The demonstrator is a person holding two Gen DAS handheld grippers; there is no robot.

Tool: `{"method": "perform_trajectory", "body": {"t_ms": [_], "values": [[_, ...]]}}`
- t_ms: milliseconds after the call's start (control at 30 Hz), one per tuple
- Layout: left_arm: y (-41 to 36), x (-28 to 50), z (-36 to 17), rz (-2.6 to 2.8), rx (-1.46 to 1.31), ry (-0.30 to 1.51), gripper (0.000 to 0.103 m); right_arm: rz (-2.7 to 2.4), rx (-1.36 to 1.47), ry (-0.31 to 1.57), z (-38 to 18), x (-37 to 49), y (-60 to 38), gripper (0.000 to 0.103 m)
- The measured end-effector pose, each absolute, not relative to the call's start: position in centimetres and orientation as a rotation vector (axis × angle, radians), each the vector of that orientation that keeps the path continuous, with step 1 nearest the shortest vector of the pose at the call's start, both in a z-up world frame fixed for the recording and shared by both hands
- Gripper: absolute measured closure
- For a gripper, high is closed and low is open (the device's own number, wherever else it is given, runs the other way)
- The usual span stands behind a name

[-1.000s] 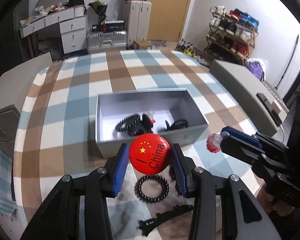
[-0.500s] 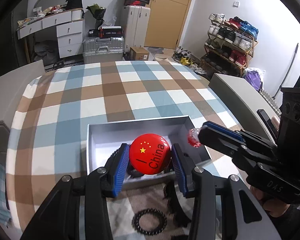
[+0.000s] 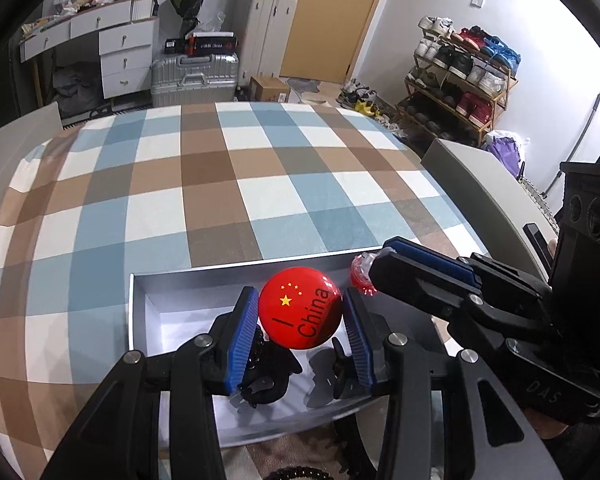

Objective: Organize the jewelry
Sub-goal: 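Lower both held items into the grey box and open both tools, then withdraw both tools from the box toward the remaining black items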

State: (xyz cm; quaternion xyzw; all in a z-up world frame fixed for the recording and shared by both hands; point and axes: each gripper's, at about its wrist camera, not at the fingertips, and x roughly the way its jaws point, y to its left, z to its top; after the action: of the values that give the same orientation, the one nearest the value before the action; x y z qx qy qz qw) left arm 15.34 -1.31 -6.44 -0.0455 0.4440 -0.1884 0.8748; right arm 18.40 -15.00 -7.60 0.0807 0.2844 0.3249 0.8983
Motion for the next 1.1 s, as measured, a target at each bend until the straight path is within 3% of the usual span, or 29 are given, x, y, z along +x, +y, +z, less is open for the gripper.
{"method": "perform_trajectory", "body": {"t_ms": [433, 533, 600, 733, 1100], "values": [[-1.4, 16.4, -7.6, -0.396, -0.119, 1.022, 0.065, 0.623, 0.152, 0.622, -8.4, 19.0, -15.2, 0.082], [-1.2, 15.7, -7.1, -0.394, -0.114, 1.010, 0.059, 0.602, 0.113, 0.588, -7.8, 18.2, -15.0, 0.068], [-0.8, 15.2, -6.6, -0.380, -0.112, 0.986, 0.047, 0.611, 0.135, 0.575, -7.5, 18.1, -15.4, 0.067], [-0.3, 14.5, -5.9, -0.376, -0.116, 0.957, 0.042, 0.615, 0.152, 0.567, -7.0, 17.6, -15.7, 0.060], [0.3, 12.9, -4.6, -0.331, -0.102, 0.896, 0.041, 0.584, 0.186, 0.519, -5.2, 15.2, -16.8, 0.043]]}}
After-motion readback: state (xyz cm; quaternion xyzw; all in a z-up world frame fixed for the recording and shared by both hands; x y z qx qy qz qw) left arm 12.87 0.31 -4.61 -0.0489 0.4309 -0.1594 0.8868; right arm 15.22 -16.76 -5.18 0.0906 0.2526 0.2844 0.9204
